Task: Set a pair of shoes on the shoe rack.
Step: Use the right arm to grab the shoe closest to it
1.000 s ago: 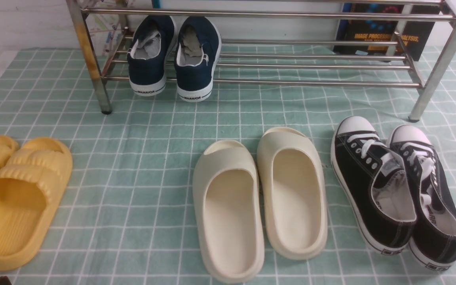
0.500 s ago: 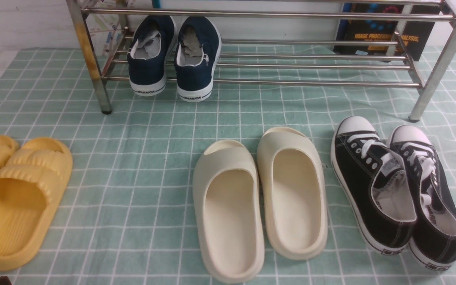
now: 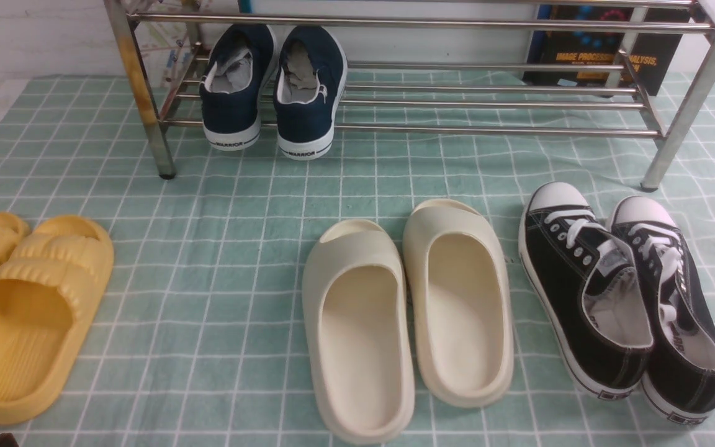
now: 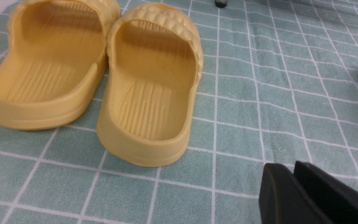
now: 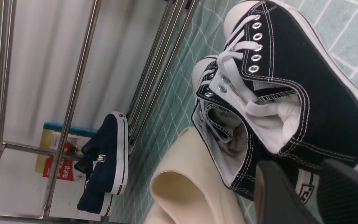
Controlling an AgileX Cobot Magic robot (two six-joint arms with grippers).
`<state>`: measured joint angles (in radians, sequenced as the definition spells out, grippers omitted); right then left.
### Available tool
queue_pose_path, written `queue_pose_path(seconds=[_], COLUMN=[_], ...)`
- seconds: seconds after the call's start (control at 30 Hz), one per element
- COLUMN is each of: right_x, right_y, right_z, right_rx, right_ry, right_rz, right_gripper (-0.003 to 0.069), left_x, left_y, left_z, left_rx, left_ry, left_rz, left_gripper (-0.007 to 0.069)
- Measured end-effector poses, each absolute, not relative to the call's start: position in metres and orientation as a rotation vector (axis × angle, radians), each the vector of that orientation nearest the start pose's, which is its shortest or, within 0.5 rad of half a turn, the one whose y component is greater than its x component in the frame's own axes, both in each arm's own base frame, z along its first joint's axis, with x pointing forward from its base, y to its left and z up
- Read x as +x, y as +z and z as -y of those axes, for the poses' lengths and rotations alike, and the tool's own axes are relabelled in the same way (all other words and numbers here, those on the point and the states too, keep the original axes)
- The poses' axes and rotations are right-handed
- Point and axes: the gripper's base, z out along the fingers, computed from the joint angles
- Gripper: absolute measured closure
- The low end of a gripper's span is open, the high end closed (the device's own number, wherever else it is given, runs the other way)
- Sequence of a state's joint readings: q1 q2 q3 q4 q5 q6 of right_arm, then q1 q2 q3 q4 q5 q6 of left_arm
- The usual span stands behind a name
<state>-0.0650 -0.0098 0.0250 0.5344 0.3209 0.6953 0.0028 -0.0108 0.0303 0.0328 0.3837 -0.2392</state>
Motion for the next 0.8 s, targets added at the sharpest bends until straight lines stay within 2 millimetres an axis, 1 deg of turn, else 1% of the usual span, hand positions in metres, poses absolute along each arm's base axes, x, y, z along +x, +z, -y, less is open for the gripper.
queue_pose_path(seconds=[0.13, 0.2, 0.23, 0.27, 0.33, 0.37, 0.4, 0.43, 0.47, 0.5, 0.53, 0.57, 0.6, 0.63, 0.67, 0.7, 0.73, 0.77, 0.8], right_x=[0.054, 0.052, 0.051, 0.050, 0.042, 0.039, 0.040, 0.040, 0.040, 0.041, 0.048, 0.055, 0.066, 0.070, 0.074, 0.087, 0.090, 0.104, 0.113], right_y=[0.181, 0.194, 0.205, 0.210, 0.249, 0.265, 0.268, 0.291, 0.293, 0.307, 0.327, 0.338, 0.350, 0.358, 0.358, 0.368, 0.369, 0.378, 0.379], right_z=[-0.012, -0.014, -0.014, -0.014, -0.014, -0.015, -0.015, -0.017, -0.017, -0.018, -0.018, -0.018, -0.018, -0.018, -0.018, -0.019, -0.020, -0.024, -0.028], right_rx=[1.018, 0.898, 0.804, 0.779, 0.489, 0.391, 0.360, 0.238, 0.208, 0.142, 0.041, -0.009, -0.059, -0.089, -0.097, -0.157, -0.177, -0.258, -0.310], right_ry=[0.967, 0.915, 0.864, 0.853, 0.660, 0.586, 0.557, 0.460, 0.437, 0.382, 0.306, 0.269, 0.231, 0.218, 0.209, 0.191, 0.190, 0.186, 0.196], right_rz=[-1.586, -1.611, -1.608, -1.601, -1.568, -1.563, -1.571, -1.603, -1.617, -1.633, -1.684, -1.717, -1.772, -1.794, -1.816, -1.890, -1.923, -2.016, -2.080], right_gripper=[0.0414, 0.0426, 0.0433, 0.0435, 0.0469, 0.0491, 0.0496, 0.0541, 0.0554, 0.0581, 0.0635, 0.0655, 0.0662, 0.0662, 0.0662, 0.0662, 0.0662, 0.0662, 0.0662], left_x=[0.052, 0.052, 0.052, 0.052, 0.052, 0.052, 0.052, 0.052, 0.052, 0.052, 0.052, 0.052, 0.052, 0.052, 0.052, 0.052, 0.052, 0.052, 0.052], left_y=[0.169, 0.169, 0.169, 0.169, 0.169, 0.169, 0.169, 0.169, 0.169, 0.169, 0.169, 0.169, 0.169, 0.169, 0.169, 0.169, 0.169, 0.169, 0.169], left_z=[-0.001, -0.001, -0.001, -0.001, -0.001, -0.001, -0.001, -0.001, -0.001, -0.001, -0.001, -0.001, -0.001, -0.001, -0.001, -0.001, -0.001, -0.001, -0.001], left_rx=[-0.208, -0.208, -0.208, -0.208, -0.209, -0.209, -0.209, -0.209, -0.209, -0.209, -0.209, -0.209, -0.209, -0.209, -0.209, -0.209, -0.209, -0.209, -0.209], left_ry=[-0.129, -0.130, -0.130, -0.130, -0.131, -0.131, -0.131, -0.131, -0.131, -0.131, -0.131, -0.131, -0.131, -0.131, -0.131, -0.131, -0.131, -0.131, -0.131], left_rz=[-1.877, -1.877, -1.877, -1.877, -1.877, -1.877, -1.877, -1.877, -1.877, -1.877, -1.877, -1.877, -1.877, -1.877, -1.877, -1.877, -1.877, -1.877, -1.877], left_gripper=[0.0545, 0.0543, 0.0543, 0.0543, 0.0541, 0.0539, 0.0539, 0.0536, 0.0535, 0.0533, 0.0533, 0.0533, 0.0533, 0.0533, 0.0533, 0.0533, 0.0533, 0.0533, 0.0533])
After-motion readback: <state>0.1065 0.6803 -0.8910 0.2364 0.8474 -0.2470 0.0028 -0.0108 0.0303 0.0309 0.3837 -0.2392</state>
